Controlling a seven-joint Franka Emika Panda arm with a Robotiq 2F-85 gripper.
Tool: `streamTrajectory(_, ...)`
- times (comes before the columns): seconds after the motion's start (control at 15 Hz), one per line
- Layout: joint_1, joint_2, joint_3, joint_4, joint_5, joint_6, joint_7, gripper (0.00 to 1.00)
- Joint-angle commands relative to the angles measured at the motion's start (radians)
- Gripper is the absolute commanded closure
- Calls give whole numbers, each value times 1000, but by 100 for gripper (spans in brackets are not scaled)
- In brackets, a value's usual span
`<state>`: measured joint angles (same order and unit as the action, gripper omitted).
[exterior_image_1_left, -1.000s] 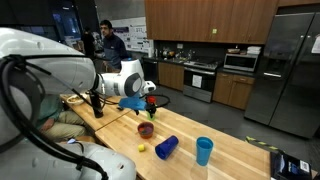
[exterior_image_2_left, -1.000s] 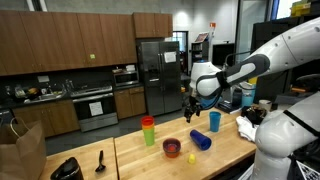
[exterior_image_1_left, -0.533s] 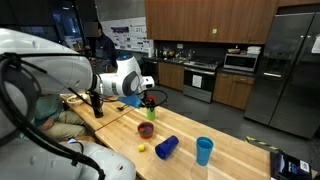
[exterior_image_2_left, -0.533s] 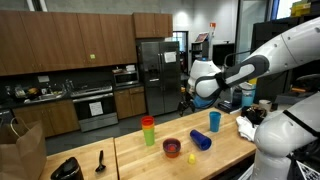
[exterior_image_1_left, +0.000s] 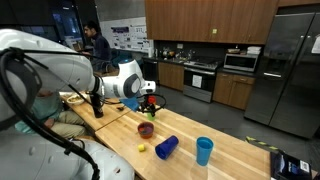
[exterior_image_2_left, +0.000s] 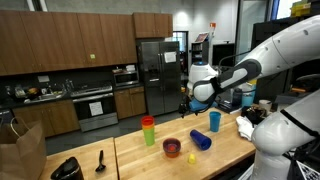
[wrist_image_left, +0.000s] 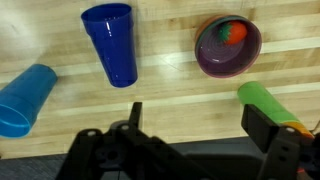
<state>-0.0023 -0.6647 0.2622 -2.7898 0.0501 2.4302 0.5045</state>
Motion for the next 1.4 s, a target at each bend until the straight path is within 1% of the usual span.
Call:
streamTrajectory(0.0,45,86,-76,1,61,-77,-92,0)
streamTrajectory(0.07,7,36,-21,0,17,-50,-21,0)
streamTrajectory(0.33,11,57,-29,6,21,-51,-29,0)
streamTrajectory(0.4,11,54,-27,6,21,-51,-28,0)
streamTrajectory(0.47,13,52,-7,15,21,-73,0,0)
streamTrajectory(0.53,23,58,-9,9,35,-61,-1,0)
streamTrajectory(0.73,-9,106,23,6,51,13,115,0)
streamTrajectory(0.87,-19,146,25,5,54,48,179,0)
streamTrajectory(1.33,-68,291,-2,3,37,162,317,0)
